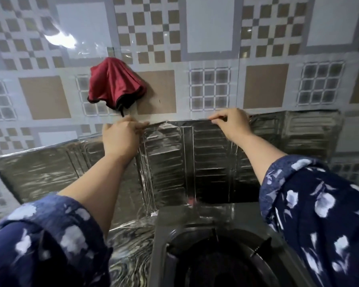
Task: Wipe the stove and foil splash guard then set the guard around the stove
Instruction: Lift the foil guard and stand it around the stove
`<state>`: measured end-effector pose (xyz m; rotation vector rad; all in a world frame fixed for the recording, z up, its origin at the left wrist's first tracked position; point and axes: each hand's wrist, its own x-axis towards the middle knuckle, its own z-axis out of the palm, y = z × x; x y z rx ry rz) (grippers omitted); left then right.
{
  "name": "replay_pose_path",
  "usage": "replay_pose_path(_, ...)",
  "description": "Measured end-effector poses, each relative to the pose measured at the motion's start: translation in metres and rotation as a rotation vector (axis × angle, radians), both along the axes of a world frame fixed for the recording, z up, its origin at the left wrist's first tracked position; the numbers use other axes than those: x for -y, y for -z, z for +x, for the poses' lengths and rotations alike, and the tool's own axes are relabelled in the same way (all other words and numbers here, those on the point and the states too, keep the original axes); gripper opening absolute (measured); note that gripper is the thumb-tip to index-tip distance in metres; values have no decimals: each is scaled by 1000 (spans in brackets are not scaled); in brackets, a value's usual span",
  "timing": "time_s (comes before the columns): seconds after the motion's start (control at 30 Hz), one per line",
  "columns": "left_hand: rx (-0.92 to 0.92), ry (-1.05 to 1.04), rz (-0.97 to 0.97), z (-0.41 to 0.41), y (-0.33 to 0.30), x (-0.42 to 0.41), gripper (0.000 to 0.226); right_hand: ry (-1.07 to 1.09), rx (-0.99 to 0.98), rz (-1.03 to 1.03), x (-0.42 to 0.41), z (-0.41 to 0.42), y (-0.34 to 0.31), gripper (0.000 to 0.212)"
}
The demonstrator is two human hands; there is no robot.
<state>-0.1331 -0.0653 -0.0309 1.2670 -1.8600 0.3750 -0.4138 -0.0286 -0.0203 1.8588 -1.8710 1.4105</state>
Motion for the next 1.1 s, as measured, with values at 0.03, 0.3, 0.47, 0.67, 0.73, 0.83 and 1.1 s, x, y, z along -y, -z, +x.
replay_pose_path(0.03,-3,6,29,0,5,0,27,-4,-5,17,1,0,6,15)
replay_pose_path(0.3,41,-5,219,-6,23,-2,32,4,13,109,-1,-5,38,15)
replay_pose_path(0.47,21,-8,377,-10,26,4,31,73,-50,197,-4,-9,41,15)
replay_pose_path(0.67,64,-88,368,-17,29,9,30,113,-74,245,0,-3,44,17)
replay_pose_path(0.73,70,-101,377,-18,30,9,34,117,-71,259,1,-2,46,17)
replay_pose_path(0.83,90,-119,389,-18,34,7,50,142,-77,248,0,1,51,18)
replay_pose_path(1.1,8,-17,442,-22,35,7,54,71,-186,241,0,16,51,21)
